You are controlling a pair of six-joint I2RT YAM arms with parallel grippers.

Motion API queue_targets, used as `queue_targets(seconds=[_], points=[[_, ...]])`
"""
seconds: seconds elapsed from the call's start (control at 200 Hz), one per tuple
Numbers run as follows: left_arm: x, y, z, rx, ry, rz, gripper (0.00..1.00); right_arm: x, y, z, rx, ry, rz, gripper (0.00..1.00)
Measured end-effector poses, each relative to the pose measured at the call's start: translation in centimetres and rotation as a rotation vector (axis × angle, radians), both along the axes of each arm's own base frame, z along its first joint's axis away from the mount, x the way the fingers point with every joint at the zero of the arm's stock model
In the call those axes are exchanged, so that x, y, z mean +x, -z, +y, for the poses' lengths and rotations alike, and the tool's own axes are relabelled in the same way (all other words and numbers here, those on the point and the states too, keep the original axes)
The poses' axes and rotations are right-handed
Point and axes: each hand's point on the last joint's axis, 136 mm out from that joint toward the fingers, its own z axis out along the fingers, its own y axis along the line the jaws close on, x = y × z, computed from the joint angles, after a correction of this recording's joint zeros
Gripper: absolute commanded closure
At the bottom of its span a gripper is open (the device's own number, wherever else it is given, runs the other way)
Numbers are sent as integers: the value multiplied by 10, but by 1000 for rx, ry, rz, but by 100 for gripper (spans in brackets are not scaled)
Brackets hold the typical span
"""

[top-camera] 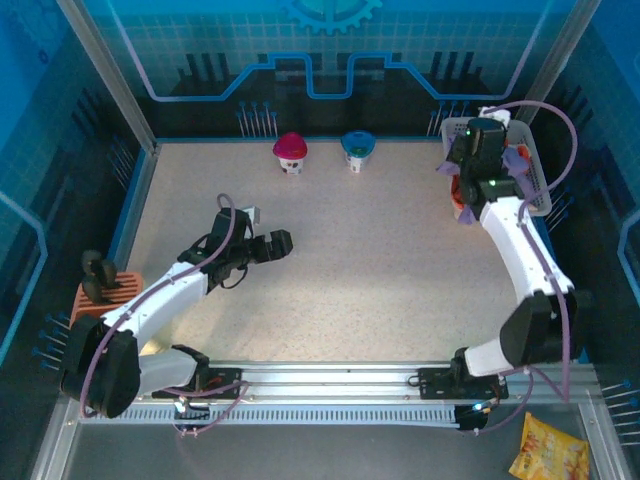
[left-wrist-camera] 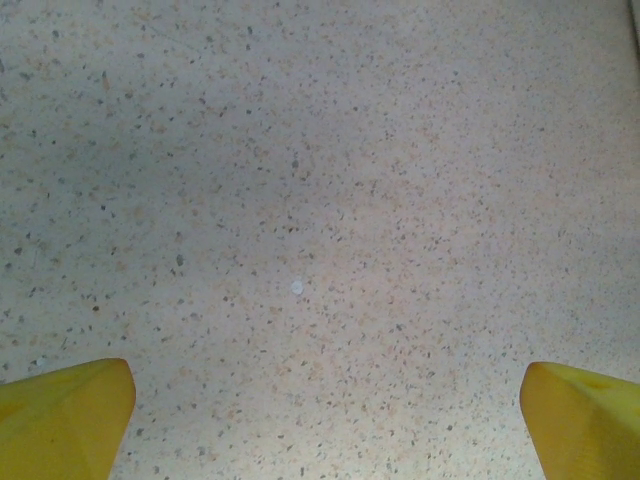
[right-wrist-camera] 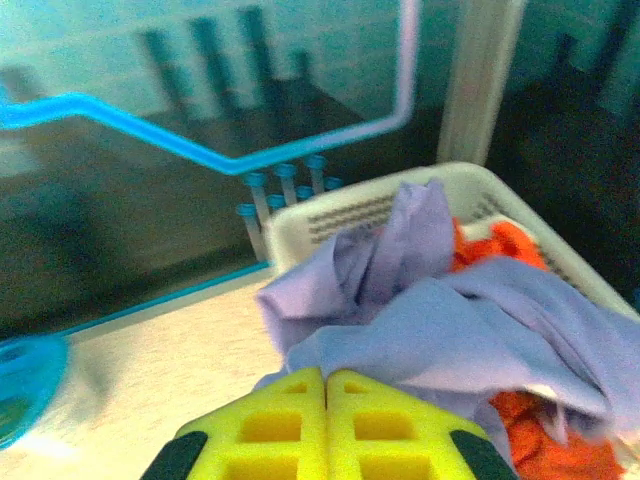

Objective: Fold and stack the t-shirts

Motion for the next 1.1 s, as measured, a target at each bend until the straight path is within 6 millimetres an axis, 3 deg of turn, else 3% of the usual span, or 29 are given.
queue_targets(seconds=[0.125, 0.22, 0.305, 0.405, 0.46, 0.55, 0.625, 0.685, 0.73, 0.921, 0.996, 1.101], points=[[7, -14, -3, -5, 6, -32, 1, -36, -36, 53, 21, -169, -88, 100], [13, -28, -5, -6, 16, -66, 1, -66, -50, 91, 43, -311, -111, 100], [16, -40, -6, -10, 20, -92, 1, -90, -47, 126, 56, -445, -87, 100], [15, -52, -5, -12, 21, -110, 1, -117, -27, 173, 82, -621, -10, 99], [14, -58, -4, -9, 22, -124, 1, -135, -7, 203, 92, -738, 58, 84], [12, -67, 0, -2, 16, -143, 1, -159, 24, 244, 90, -882, 168, 38], [11, -70, 3, -2, 8, -148, 1, -170, 48, 266, 75, -948, 255, 17], [11, -70, 4, -3, 4, -144, 1, -172, 62, 270, 69, -952, 305, 4], [9, -69, 4, -9, 5, -134, 1, -172, 71, 267, 71, -930, 331, 0], [2, -52, -1, -31, 23, -64, 1, -166, 106, 232, 65, -765, 440, 3], [-2, -32, -1, -26, 24, -9, 2, -155, 126, 211, 90, -675, 494, 8], [-7, 3, -4, -20, 20, 109, 13, -145, 170, 185, 122, -559, 604, 11]])
